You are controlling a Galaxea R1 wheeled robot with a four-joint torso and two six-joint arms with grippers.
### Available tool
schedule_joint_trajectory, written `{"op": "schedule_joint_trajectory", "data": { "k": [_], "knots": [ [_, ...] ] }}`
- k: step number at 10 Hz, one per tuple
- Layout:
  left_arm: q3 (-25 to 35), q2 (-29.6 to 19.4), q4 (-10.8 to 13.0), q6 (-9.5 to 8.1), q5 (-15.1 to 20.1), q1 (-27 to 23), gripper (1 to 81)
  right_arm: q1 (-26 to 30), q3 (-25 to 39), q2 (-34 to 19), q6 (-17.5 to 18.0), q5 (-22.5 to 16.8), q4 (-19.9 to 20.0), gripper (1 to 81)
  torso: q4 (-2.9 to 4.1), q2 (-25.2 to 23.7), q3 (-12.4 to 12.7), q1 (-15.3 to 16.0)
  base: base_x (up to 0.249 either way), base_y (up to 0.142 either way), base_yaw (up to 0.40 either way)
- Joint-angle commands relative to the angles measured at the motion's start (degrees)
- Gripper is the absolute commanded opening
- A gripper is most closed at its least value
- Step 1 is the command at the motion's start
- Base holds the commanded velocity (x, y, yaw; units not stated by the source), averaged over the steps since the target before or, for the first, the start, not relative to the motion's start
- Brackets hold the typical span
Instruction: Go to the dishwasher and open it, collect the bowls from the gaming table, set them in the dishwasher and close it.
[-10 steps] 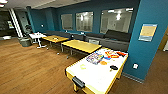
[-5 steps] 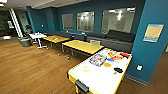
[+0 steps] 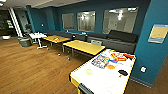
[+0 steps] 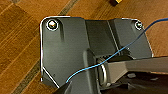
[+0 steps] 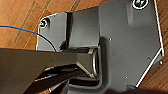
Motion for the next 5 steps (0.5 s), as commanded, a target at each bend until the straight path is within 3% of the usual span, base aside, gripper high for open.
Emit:
{"op": "schedule_joint_trajectory", "data": {
  "k": [1, 5],
  "knots": [
    [0.23, -0.36, -0.22, 0.05, 2.81, -1.89, 81.1, 2.52, 0.46, -0.32, -0.24, -3.05, -0.52, 81.1, 0.00, 0.00, 0.00, 0.00, 0.138, 0.098, 0.000],
    [0.23, -0.36, -0.22, 0.05, 2.81, -1.81, 81.1, 2.43, 0.46, -0.32, -0.24, -3.05, -0.61, 81.1, 0.00, 0.00, 0.00, 0.02, 0.130, 0.108, 0.000]
  ]
}}
